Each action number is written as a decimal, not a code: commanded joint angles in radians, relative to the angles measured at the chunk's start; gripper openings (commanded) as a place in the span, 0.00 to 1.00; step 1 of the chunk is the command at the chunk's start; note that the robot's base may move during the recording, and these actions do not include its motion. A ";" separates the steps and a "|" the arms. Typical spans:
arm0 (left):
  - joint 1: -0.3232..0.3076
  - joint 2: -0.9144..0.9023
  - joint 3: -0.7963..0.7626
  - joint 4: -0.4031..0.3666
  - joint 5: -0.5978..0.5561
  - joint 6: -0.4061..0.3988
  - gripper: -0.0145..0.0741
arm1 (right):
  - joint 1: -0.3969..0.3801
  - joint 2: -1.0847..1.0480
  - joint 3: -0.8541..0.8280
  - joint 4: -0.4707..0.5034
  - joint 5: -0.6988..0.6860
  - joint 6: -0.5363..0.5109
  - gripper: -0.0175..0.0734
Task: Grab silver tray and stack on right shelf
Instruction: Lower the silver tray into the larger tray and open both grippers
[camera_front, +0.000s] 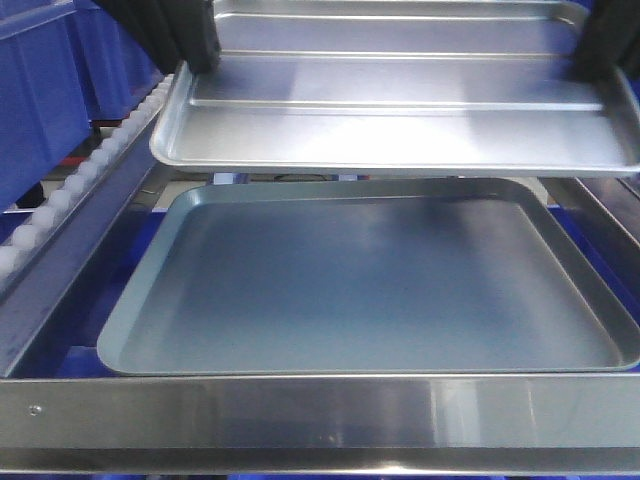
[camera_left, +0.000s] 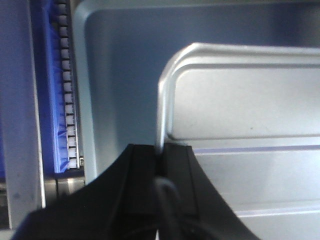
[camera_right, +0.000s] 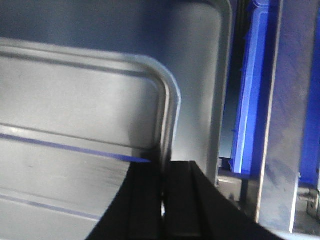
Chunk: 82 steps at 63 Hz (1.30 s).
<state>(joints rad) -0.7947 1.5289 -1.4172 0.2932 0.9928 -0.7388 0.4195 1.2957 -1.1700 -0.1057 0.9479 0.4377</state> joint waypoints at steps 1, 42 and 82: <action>0.043 0.002 -0.033 0.033 -0.059 0.027 0.06 | -0.002 0.041 -0.068 -0.020 -0.031 -0.038 0.25; 0.140 0.247 -0.033 -0.024 -0.124 0.141 0.06 | -0.044 0.348 -0.088 -0.083 -0.133 -0.041 0.26; 0.171 0.212 -0.033 -0.173 -0.120 0.272 0.63 | -0.049 0.280 -0.088 -0.083 -0.103 -0.041 0.79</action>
<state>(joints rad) -0.6234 1.8269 -1.4196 0.1285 0.8802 -0.4888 0.3740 1.6669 -1.2246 -0.1668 0.8594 0.4058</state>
